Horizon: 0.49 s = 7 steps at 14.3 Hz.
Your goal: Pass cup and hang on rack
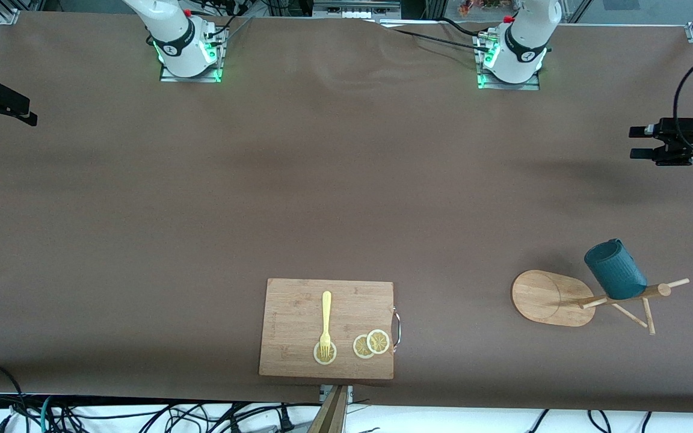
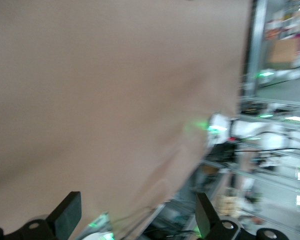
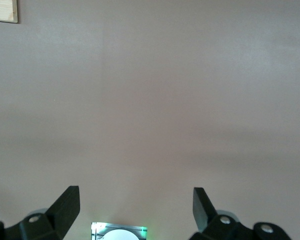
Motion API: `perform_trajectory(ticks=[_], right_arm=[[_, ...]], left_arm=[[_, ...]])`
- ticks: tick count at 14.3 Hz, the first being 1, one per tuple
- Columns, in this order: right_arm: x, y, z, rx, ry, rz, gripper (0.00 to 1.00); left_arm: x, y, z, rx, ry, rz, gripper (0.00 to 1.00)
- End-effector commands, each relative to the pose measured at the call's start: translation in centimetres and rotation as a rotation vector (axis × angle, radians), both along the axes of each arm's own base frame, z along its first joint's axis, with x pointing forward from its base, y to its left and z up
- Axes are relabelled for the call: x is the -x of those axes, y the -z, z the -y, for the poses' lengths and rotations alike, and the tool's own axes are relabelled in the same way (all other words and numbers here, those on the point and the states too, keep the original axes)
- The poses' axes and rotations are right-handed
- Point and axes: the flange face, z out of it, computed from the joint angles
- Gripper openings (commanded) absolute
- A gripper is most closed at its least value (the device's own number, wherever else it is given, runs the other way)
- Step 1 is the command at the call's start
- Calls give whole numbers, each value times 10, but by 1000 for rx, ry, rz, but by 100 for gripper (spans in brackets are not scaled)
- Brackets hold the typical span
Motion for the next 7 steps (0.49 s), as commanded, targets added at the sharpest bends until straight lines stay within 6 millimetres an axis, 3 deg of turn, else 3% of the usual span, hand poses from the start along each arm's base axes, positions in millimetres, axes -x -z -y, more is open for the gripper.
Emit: perform_trajectory(ticks=[1,3,7], right_arm=[[3,-4,0,-2,7,-1,100],[3,-4,0,-2,7,-1,100],[3,-4,2,-3,10,-1,100]], left_arm=[[-10,-31,43,-202,48,40,100],[-26,-59,65,-360,51,64,100],[-47,-97,130,-611,72,73,100]])
